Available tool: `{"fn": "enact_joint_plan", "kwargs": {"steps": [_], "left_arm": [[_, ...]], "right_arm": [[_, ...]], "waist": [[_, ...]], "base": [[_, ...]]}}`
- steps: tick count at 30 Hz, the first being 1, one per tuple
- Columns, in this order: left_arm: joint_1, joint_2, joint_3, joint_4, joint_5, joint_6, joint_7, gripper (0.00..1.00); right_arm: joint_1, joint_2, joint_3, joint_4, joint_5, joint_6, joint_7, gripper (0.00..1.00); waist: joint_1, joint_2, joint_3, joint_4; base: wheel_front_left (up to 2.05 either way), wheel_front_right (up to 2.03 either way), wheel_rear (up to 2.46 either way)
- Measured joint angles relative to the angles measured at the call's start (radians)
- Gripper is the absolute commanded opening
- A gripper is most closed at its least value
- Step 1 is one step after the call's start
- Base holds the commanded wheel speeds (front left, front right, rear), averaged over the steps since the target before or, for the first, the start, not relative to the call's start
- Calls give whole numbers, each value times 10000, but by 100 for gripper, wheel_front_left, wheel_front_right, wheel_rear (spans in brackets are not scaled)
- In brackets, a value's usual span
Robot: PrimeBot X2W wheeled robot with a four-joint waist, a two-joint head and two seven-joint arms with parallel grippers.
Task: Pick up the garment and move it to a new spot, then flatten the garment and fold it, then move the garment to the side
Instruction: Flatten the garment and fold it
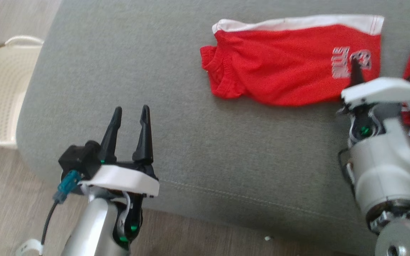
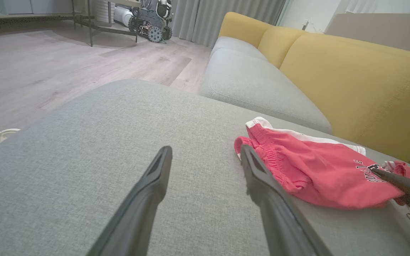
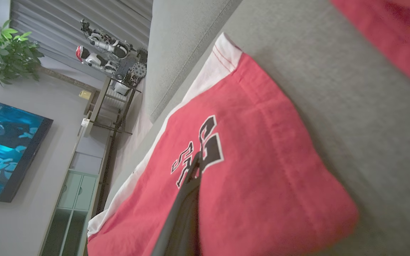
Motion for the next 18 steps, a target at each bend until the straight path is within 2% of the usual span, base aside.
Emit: {"fn": "enact_joint_plan", "kwargs": {"steps": [9, 14, 18], "left_arm": [[215, 4, 238, 33, 90, -17, 0, 100], [215, 2, 232, 33, 90, -27, 0, 100], [216, 2, 242, 35, 90, -33, 0, 100]], "right_arm": [[501, 2, 1789, 1007, 1490, 0, -1009, 0], [498, 2, 2355, 1317, 1289, 0, -1910, 0], [468, -4, 2700, 1438, 579, 0, -2313, 0]], "waist": [[0, 0, -494, -525], [0, 0, -544, -558], [0, 0, -592, -543]], "base": [[0, 0, 0], [0, 0, 0], [0, 0, 0]]}}
